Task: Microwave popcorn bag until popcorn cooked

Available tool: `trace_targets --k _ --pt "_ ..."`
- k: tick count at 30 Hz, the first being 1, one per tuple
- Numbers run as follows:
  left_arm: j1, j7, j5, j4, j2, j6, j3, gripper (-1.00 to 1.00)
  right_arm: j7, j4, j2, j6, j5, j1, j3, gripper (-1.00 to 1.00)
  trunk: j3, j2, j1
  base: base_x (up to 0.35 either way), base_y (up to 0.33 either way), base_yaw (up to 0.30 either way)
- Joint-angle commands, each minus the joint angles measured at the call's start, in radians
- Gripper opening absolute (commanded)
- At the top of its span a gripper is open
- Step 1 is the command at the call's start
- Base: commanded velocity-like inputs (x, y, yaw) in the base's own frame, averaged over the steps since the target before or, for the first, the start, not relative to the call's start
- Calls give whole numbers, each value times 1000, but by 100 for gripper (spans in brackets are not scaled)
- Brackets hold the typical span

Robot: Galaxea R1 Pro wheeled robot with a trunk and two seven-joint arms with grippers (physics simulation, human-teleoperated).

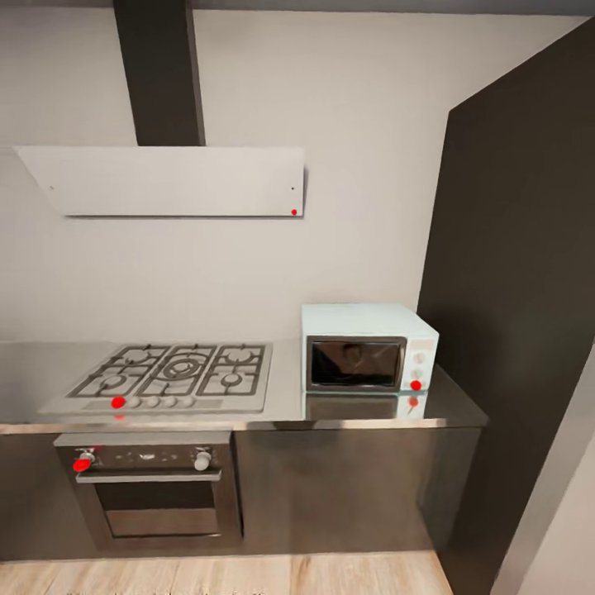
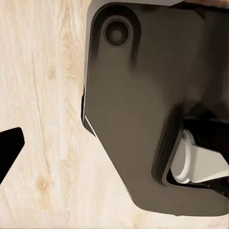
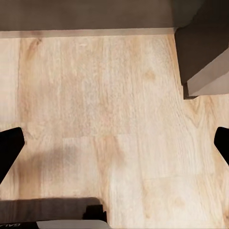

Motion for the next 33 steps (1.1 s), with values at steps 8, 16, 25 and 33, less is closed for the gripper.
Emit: trace_targets --k 8,16,25,33 --pt "0 0 1 -2 -1 6 7 100 7 0 0 -11 8 0 -10 100 0 0 0 0 0 161" --pt "0 0 1 -2 -1 7 7 100 10 -188 1 -101 7 0 -15 100 0 0 0 125 -46 6" --pt "0 1 2 -2 -1 7 7 100 11 -473 3 -118 2 1 -11 100 0 0 0 105 -9 0" --pt "0 3 1 -2 -1 8 7 100 10 -725 3 -55 0 -23 -10 100 0 0 0 1 0 0"
